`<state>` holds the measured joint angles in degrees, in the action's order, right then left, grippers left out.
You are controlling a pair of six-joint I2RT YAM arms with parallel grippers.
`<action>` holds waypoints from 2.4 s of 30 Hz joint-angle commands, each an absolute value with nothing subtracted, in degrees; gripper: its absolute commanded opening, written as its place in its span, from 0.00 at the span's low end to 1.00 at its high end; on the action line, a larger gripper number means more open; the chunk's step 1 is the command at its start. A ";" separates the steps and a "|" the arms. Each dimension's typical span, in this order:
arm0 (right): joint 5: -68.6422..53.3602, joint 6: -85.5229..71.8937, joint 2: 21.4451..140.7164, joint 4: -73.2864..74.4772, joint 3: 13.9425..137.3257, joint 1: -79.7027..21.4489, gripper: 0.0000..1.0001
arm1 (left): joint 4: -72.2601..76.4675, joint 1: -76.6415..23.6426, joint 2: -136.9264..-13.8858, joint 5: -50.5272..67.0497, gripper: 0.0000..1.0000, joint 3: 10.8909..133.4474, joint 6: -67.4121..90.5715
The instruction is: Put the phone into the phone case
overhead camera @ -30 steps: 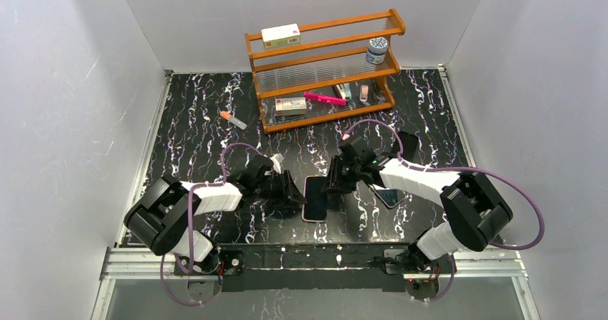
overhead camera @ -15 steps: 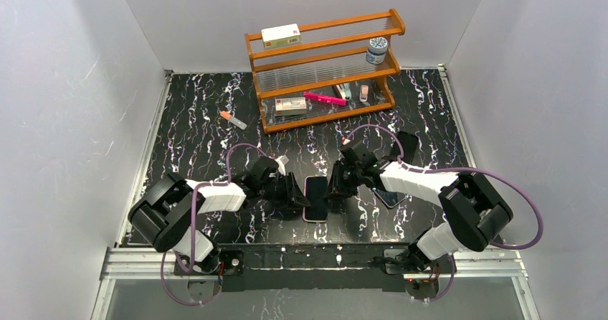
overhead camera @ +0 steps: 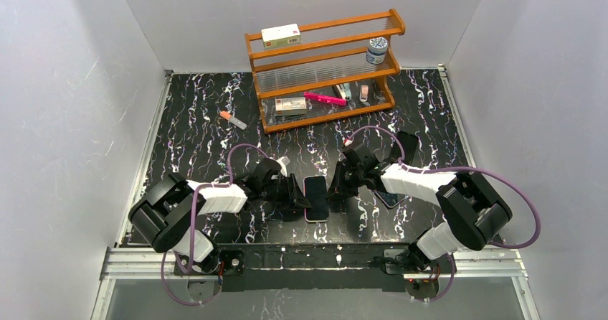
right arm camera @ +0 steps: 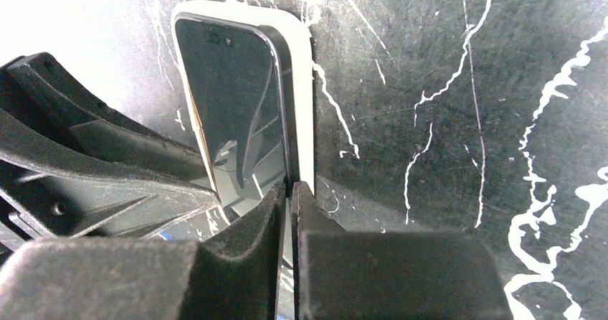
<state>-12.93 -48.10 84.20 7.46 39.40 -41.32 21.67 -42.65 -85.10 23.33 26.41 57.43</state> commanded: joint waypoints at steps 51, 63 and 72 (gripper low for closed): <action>-25.14 -64.75 85.82 -34.72 26.81 -41.94 0.71 | 20.45 -40.59 -86.27 21.47 0.22 27.47 57.05; -29.73 -69.55 85.36 -47.14 23.33 -41.40 0.66 | 23.95 -40.65 -83.66 21.27 0.21 23.96 58.88; -27.88 -70.42 86.01 -48.39 21.18 -41.41 0.48 | 23.44 -40.62 -82.45 20.79 0.23 23.49 58.64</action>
<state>-24.16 -68.42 86.52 -40.86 20.67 -40.23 24.16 -39.53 -83.31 20.38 24.10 59.18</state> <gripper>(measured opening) 0.534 0.224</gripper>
